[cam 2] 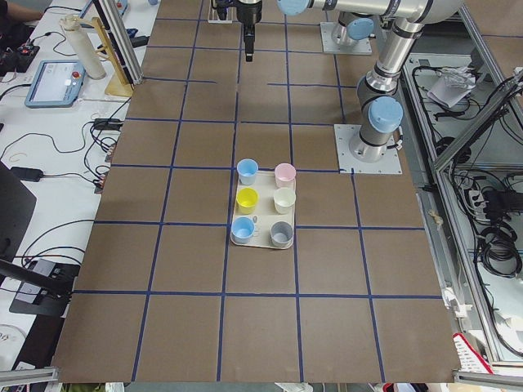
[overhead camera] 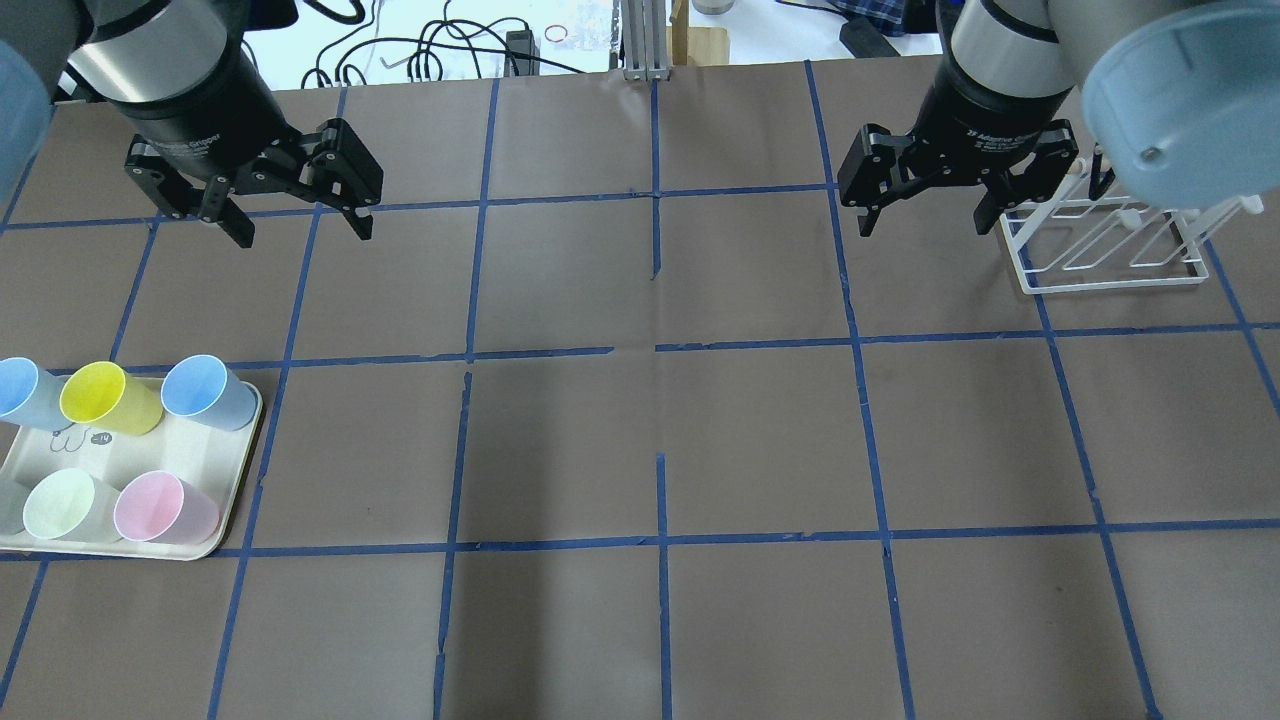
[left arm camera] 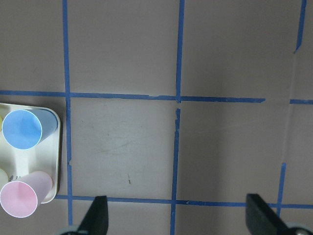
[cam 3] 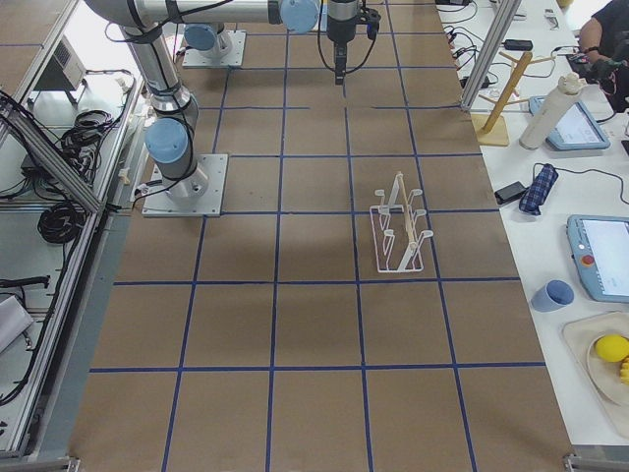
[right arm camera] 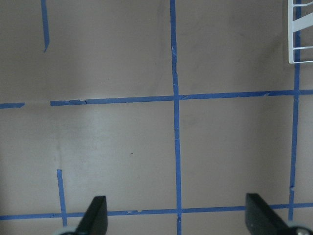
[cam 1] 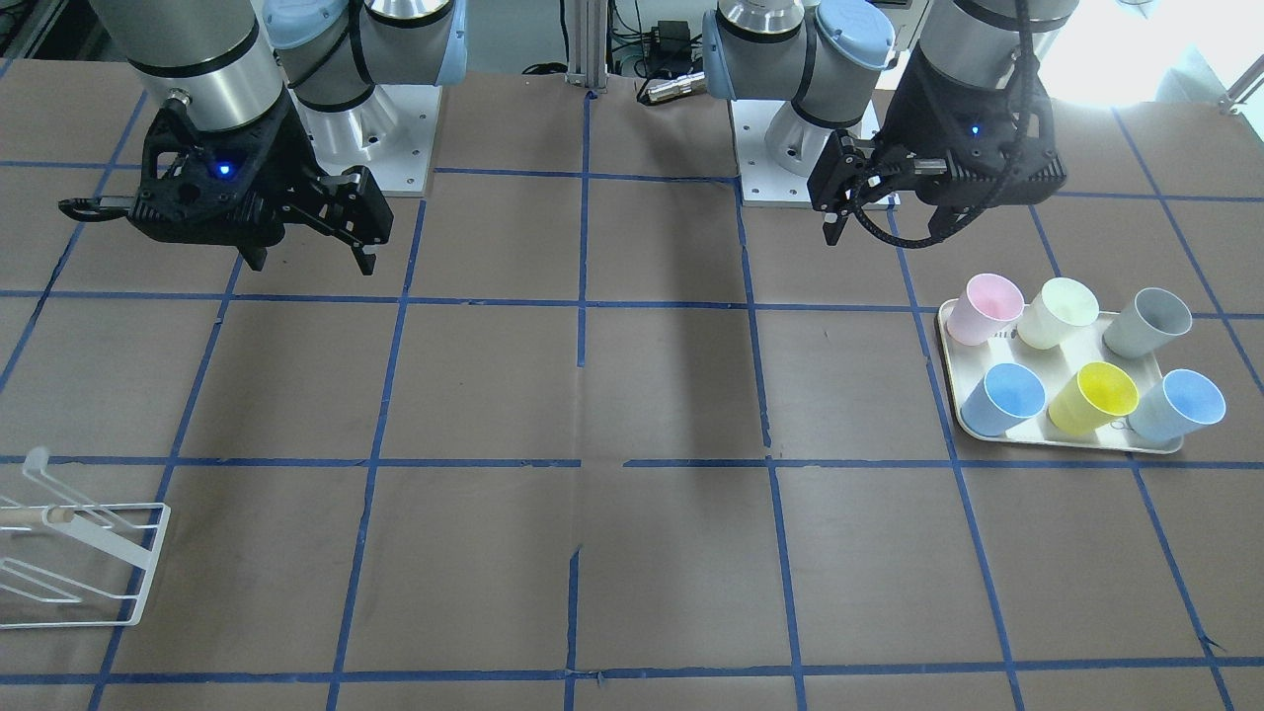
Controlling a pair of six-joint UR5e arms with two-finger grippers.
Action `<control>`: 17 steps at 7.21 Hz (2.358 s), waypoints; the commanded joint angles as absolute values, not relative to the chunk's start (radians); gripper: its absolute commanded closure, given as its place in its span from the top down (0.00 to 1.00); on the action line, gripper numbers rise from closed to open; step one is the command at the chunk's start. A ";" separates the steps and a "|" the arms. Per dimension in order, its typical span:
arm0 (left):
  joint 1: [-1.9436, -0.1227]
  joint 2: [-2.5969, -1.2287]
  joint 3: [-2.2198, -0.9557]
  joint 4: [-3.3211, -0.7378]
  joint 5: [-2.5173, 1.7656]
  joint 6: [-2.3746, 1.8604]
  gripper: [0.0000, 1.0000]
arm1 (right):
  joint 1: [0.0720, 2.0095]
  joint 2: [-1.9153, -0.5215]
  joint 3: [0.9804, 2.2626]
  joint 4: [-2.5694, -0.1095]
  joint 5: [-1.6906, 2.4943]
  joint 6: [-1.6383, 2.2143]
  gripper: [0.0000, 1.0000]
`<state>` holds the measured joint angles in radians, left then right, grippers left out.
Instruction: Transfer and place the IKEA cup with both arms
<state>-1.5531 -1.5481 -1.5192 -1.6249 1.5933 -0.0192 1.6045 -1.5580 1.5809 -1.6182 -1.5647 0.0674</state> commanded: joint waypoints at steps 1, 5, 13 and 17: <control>-1.554 -1.546 -1.520 -1.623 1.594 -0.011 1.00 | 1.605 -1.559 1.582 -1.618 -1.565 0.067 1.00; -1.554 -1.542 -1.520 -1.623 1.597 -0.005 1.00 | 1.605 -1.559 1.580 -1.618 -1.563 0.067 1.00; -1.554 -1.538 -1.525 -1.620 1.606 -0.003 1.00 | 1.605 -1.557 1.582 -1.620 -1.563 0.067 1.00; -1.554 -1.542 -1.525 -1.594 1.606 -0.003 1.00 | 1.605 -1.557 1.582 -1.621 -1.563 0.067 1.00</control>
